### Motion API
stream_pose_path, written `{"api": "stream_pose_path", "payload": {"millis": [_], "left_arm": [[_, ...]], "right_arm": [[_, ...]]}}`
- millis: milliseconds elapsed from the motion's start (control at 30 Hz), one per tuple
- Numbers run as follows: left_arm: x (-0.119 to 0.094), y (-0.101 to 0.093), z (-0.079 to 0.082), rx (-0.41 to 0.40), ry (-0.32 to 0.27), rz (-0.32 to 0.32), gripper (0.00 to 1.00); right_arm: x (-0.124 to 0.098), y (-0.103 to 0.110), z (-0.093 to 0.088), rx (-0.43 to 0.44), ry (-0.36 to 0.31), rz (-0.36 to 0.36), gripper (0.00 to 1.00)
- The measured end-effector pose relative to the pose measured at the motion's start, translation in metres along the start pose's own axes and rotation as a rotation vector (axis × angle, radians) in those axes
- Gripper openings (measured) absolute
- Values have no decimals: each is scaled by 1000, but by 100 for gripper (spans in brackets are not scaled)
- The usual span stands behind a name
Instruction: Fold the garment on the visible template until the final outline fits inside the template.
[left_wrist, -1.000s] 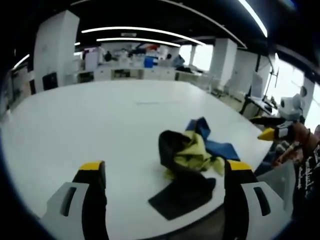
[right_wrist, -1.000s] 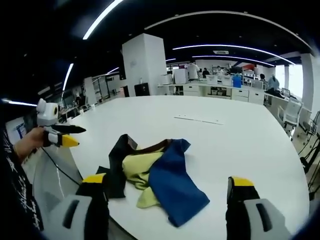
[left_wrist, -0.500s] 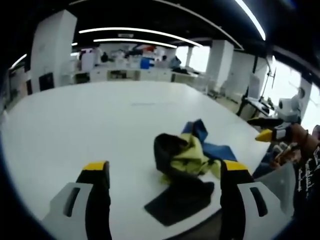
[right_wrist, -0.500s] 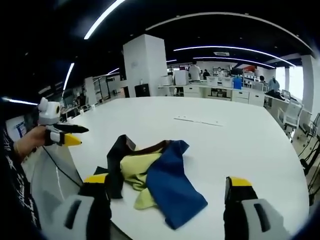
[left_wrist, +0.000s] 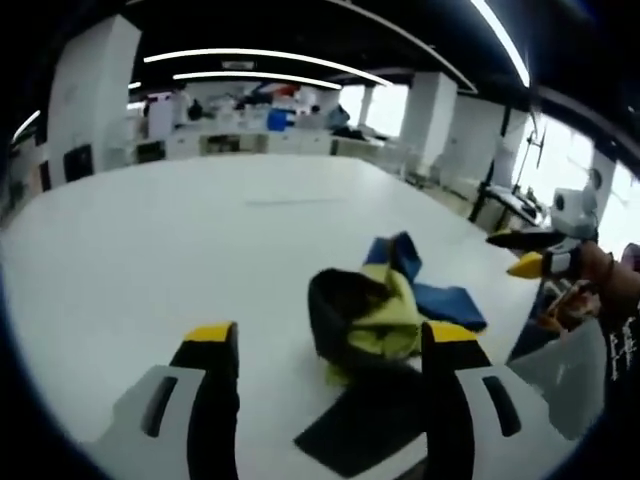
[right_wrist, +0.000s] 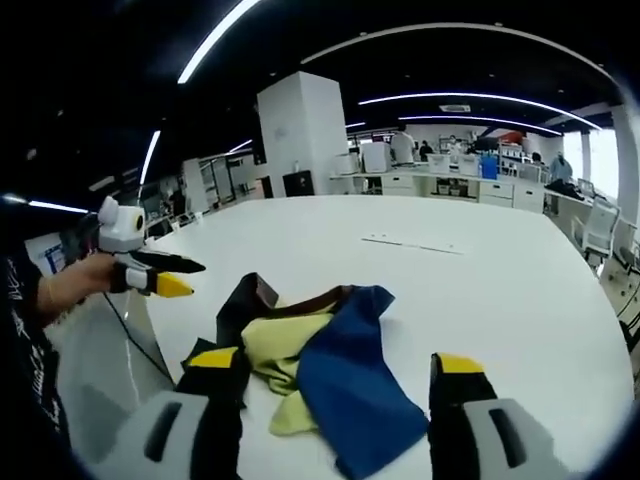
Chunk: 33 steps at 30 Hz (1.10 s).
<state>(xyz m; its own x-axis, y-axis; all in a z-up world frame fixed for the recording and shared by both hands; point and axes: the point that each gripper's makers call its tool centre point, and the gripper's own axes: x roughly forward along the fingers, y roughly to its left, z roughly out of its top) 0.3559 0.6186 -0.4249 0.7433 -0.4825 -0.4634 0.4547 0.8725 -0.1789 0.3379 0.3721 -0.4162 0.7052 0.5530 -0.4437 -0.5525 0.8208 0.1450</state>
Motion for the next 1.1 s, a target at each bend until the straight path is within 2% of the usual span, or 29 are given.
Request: {"api": "stream_pose_path", "payload": {"millis": [267,633,867,933,1100], "left_arm": [[22,5,-1,-16,0,-37,60],[50,8,-5,-26,11,-68,53],[62,7,-5,-24,21,-87,48],[65,7,-5,-24,27,-99,45],[72,7,-7,-22,41,-116,36]], "right_arm": [[23,-7,0,5,18,28,66],[56,-17,10,-5,18,59,58],[77,-22,18,27,2,81,49],[84,-26,17,11,12,71,46],[100,-30,19,36,18,76,40]]}}
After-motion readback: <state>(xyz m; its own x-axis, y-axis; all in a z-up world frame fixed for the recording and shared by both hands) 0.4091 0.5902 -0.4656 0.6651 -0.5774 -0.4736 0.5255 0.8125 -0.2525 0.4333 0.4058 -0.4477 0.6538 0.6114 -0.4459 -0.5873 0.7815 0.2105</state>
